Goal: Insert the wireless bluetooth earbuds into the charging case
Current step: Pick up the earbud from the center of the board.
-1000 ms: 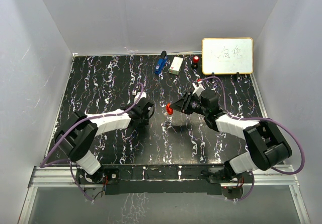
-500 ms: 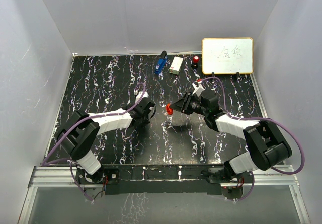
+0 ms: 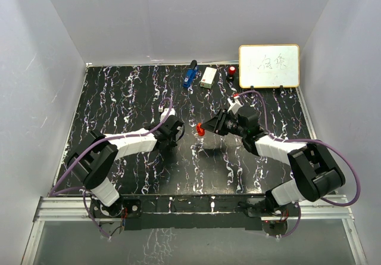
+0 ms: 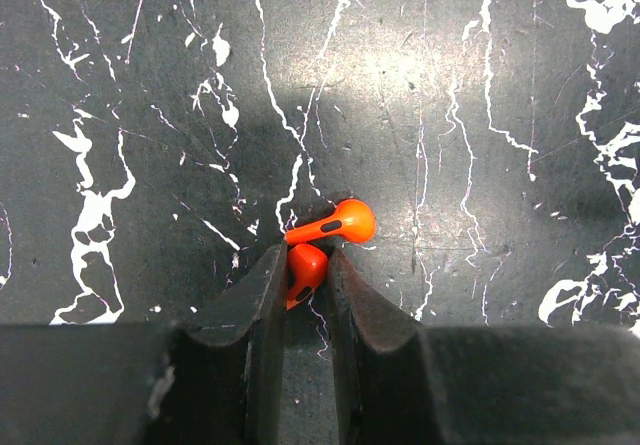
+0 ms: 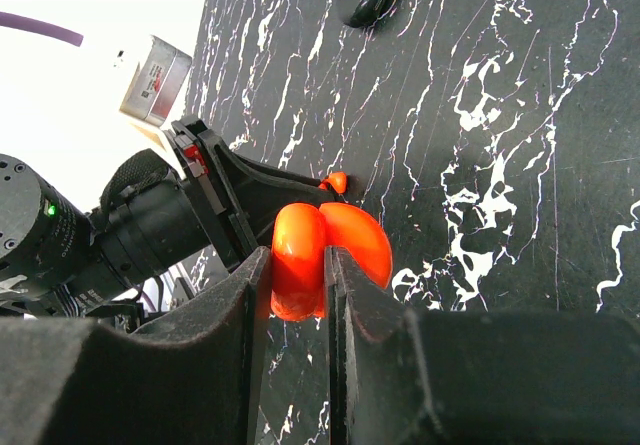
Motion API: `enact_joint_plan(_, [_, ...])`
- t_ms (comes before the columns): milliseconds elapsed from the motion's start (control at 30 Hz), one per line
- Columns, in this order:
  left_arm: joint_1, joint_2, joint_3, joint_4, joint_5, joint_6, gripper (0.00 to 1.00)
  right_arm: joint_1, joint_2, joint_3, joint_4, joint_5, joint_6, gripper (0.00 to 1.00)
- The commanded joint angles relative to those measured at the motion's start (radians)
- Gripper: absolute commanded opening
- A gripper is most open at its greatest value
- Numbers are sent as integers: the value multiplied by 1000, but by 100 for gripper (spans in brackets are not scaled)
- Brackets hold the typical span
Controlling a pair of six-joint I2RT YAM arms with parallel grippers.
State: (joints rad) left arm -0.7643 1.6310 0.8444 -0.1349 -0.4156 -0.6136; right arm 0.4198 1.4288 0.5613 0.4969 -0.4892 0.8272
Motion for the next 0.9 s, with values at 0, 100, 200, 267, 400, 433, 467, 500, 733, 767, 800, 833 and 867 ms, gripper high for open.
enact_joint_plan(0, [-9,-6,-1,-79,6,-3,13,5,-5,5,54,-6,-16,9])
enact_joint_plan(100, [-9,-29,0,-93,5,-5,6,5,-4,6,54,-7,-17,9])
enact_joint_plan(200, [-10,-73,8,-116,2,-4,1,4,-2,5,55,-8,-17,9])
enact_joint_plan(267, [-9,-114,19,-141,-1,-1,0,5,-1,6,56,-8,-14,9])
enact_joint_plan(400, [-10,-197,41,-164,16,15,0,4,2,8,59,-8,-13,9])
enact_joint_plan(433, [-10,-215,47,-159,27,20,0,5,2,9,60,-9,-13,9])
enact_joint_plan(467, [-10,-237,48,-146,45,28,0,5,4,9,61,-11,-11,9])
enact_joint_plan(500, [-10,-253,47,-127,69,37,0,5,4,9,61,-11,-9,9])
enact_joint_plan(733, [-9,-380,-16,157,252,106,0,4,21,19,92,-41,19,9])
enact_joint_plan(767, [-9,-397,-32,205,268,108,0,5,25,20,104,-53,44,9])
enact_joint_plan(800, [-9,-414,-48,255,279,109,0,4,30,22,115,-58,57,9])
enact_joint_plan(833, [-9,-426,-63,302,291,112,0,5,34,24,125,-64,72,9])
enact_joint_plan(867, [-9,-436,-74,339,302,120,0,5,39,27,134,-70,83,9])
